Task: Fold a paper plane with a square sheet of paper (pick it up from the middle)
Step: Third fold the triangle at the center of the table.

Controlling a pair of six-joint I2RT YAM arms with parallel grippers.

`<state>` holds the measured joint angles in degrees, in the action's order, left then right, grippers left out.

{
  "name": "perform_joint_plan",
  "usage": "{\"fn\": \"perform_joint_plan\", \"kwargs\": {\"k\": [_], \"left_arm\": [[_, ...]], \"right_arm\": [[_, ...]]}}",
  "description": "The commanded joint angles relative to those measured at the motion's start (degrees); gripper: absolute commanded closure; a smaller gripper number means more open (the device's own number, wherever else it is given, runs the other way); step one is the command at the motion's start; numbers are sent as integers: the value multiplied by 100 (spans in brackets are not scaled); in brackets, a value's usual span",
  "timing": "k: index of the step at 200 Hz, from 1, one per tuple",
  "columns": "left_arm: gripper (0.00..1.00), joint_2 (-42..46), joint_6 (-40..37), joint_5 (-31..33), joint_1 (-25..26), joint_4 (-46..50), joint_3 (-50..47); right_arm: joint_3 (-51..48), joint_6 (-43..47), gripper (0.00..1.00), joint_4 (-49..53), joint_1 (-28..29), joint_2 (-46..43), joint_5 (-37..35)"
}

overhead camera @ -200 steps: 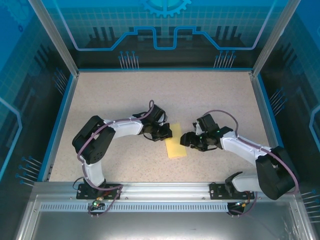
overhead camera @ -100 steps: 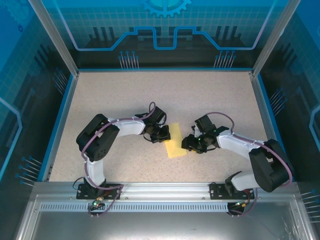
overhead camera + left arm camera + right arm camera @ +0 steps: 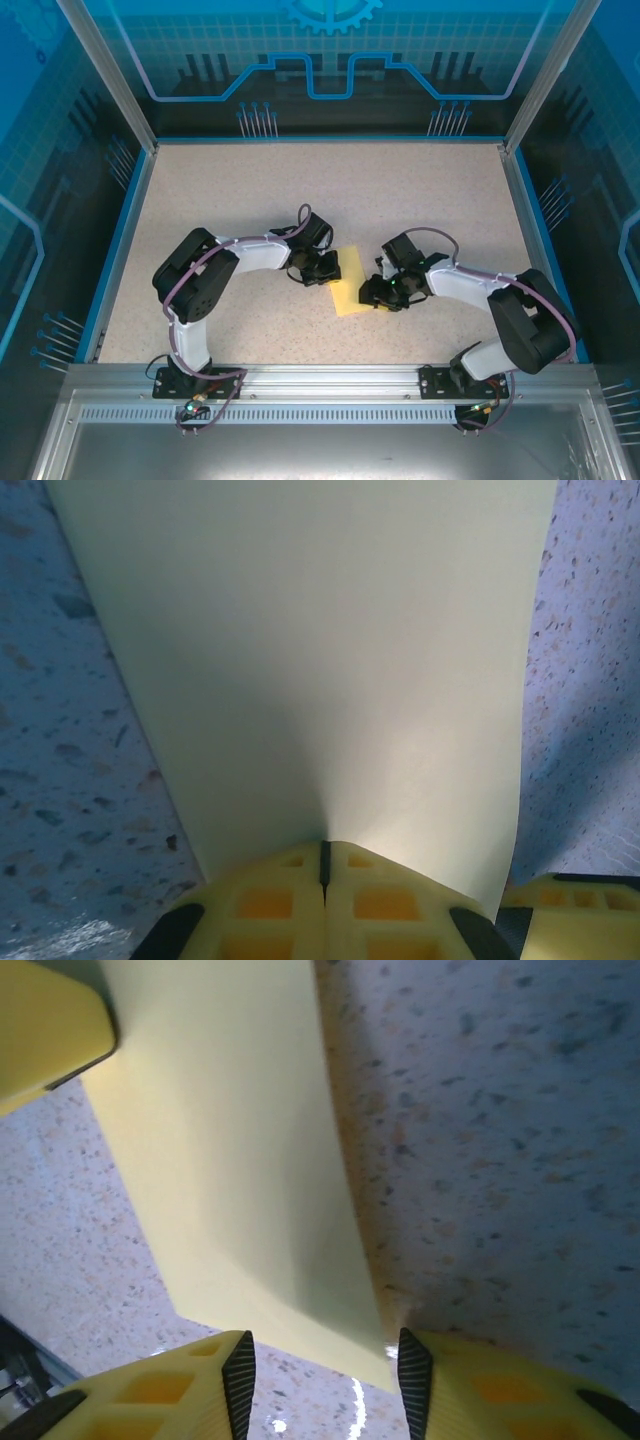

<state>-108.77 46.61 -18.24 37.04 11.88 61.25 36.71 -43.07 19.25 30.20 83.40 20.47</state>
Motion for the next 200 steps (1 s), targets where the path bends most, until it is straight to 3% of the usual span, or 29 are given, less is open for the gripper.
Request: {"fn": "perform_joint_plan", "kwargs": {"k": [1,52,110,200], "left_arm": [[100,-248,51,409,1,385,-175],[100,-250,32,411,2,407,-170],[100,-241,-11,385,-1,434,-113],[98,315,-338,111,4,415,260]], "right_arm": [[-17,-37,58,-226,83,-28,295],[-160,-395,66,-438,83,-347,171],[-67,-564,97,-391,82,-413,124],[770,-682,97,-1045,431,724,135]]}}
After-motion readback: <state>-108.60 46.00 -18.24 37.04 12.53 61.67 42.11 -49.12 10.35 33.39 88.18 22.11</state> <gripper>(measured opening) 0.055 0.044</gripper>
